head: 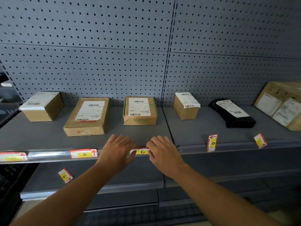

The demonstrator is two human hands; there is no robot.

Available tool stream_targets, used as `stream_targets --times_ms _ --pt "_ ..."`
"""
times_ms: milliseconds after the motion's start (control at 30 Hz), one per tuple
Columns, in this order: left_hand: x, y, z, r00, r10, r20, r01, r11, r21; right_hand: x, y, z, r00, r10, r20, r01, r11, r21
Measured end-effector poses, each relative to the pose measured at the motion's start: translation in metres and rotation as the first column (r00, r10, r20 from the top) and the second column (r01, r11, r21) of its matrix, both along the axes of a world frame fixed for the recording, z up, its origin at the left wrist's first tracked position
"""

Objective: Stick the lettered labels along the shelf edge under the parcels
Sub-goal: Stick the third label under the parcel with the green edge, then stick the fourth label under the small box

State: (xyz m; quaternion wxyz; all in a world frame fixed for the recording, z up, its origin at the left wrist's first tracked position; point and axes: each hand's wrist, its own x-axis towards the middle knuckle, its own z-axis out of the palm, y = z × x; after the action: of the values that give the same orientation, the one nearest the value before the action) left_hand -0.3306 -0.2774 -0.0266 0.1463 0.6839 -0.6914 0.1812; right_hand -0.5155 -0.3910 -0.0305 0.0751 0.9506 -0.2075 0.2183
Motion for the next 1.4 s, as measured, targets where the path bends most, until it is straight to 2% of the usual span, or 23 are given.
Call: stream_targets --times_ms 300,467,600,700,800,967,1067,1233,1400 --pt "-0.003 0.005 -0.011 1.0 0.019 -0.006 -0.019 0.999 -0.044 -0.001 0.007 0.001 0.998 -0.037 -0.049 0.039 0.998 0.053" --pt "-0.007 0.008 -0.017 0.997 0.046 -0.061 -0.05 0.996 -0.068 -0.01 -0.004 0.003 0.997 0.054 -0.057 -0.051 0.998 0.039" --pt "-0.017 0.004 -0.014 0.993 0.062 -0.096 -0.073 0.992 -0.108 -0.046 -0.043 0.023 0.993 0.094 -0.068 -0.094 0.996 -0.003" --pt "-0.043 -0.017 -0.008 0.991 0.071 -0.116 -0.089 0.983 -0.158 -0.096 -0.088 0.041 0.995 0.036 -0.088 -0.039 0.998 -0.04" --pt "-0.091 -0.053 -0.002 0.984 0.065 -0.168 -0.098 0.975 -0.198 -0.149 -0.132 0.05 0.997 -0.033 -0.076 0.035 0.999 0.02" --pt "-0.175 -0.114 -0.003 0.972 0.006 -0.236 -0.05 0.983 -0.179 -0.2 -0.168 0.044 0.987 0.069 -0.146 -0.046 0.987 0.151" --pt "-0.205 -0.135 -0.003 0.959 -0.006 -0.282 -0.03 0.992 -0.122 -0.216 -0.174 0.038 0.994 0.078 -0.082 -0.059 0.976 0.209" --pt "-0.216 -0.151 0.001 0.962 0.007 -0.275 -0.021 0.999 -0.048 -0.229 -0.181 0.032 0.999 0.024 0.029 -0.032 0.947 0.319" --pt "-0.217 -0.154 0.008 0.951 -0.033 -0.307 0.019 0.999 -0.051 -0.233 -0.176 0.028 0.953 -0.101 0.284 -0.055 0.868 0.494"
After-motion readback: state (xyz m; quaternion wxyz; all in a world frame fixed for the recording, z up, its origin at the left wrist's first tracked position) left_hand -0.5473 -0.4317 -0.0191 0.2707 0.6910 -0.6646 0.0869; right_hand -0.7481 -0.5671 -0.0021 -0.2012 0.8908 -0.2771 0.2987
